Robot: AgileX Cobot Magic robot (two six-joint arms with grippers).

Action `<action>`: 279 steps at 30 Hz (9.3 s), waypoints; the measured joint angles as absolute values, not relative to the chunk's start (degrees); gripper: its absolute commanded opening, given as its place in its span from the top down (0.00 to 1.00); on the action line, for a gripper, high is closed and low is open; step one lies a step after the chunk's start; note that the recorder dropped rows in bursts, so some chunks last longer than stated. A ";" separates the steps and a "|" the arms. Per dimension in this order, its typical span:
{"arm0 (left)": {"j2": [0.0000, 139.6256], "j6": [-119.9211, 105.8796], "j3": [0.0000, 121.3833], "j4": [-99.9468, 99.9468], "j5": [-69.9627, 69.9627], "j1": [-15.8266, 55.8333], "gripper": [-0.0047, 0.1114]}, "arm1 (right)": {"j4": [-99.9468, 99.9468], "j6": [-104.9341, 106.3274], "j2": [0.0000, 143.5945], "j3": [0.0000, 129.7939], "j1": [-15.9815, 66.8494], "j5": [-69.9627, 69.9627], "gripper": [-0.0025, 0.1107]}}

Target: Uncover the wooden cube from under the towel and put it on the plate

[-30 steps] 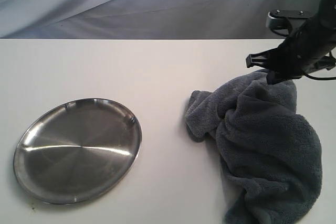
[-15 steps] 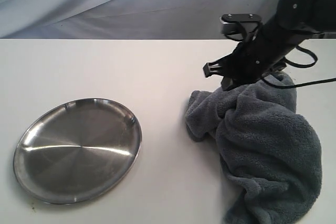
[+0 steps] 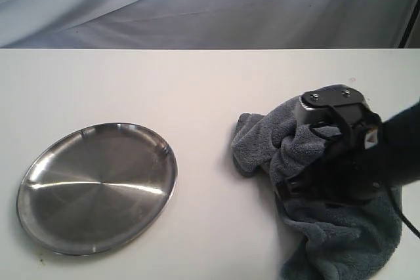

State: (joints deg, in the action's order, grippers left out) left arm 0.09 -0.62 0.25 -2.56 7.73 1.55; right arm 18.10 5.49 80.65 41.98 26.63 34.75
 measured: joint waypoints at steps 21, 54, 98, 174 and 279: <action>0.09 -0.62 0.25 -2.56 7.73 1.55 0.95 | -18.74 -28.43 65.45 36.72 17.14 37.98 0.98; 0.09 -0.62 0.25 -2.56 7.73 1.55 0.95 | 2.00 0.74 79.88 48.38 16.55 30.97 0.44; 0.09 -0.62 0.25 -2.56 7.73 1.55 0.95 | 1.06 1.03 89.66 48.51 16.55 29.76 0.96; 0.09 -0.62 0.25 -2.56 7.73 1.55 0.95 | 8.93 -3.13 86.46 49.73 18.84 -40.34 0.98; 0.09 -0.62 0.25 -2.56 7.73 1.55 0.95 | 1.82 14.78 80.08 49.82 18.84 33.70 0.40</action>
